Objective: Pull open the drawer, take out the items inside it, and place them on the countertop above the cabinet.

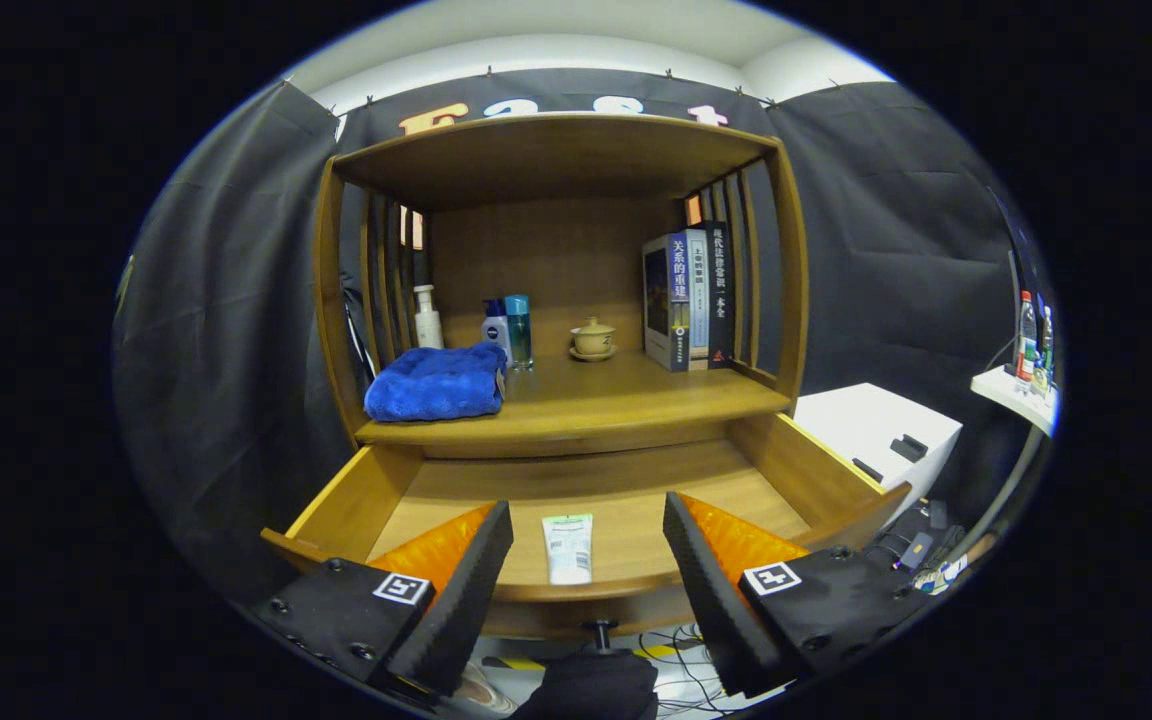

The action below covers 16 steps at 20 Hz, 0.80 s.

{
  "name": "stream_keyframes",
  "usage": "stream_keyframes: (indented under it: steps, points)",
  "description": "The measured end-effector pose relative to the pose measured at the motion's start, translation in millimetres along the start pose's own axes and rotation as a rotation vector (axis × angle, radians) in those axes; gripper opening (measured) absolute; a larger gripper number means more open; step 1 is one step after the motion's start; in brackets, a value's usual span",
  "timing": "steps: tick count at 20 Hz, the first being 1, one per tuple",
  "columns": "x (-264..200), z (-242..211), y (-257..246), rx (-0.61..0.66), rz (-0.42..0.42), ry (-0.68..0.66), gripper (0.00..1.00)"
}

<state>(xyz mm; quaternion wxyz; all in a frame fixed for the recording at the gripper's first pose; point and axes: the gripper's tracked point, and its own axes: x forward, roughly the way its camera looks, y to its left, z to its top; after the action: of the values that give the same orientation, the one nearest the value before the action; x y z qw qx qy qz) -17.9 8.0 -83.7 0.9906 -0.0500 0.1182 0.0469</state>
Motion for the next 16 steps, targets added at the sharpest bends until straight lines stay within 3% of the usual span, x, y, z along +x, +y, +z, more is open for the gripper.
stream_keyframes:
  steps: [7, 16]
  points:
    - [63.5, 1.6, 20.0, -0.049, 0.079, 0.194, 0.98]
    - [118.6, -57.5, 22.9, -0.132, 0.103, 0.609, 0.99]
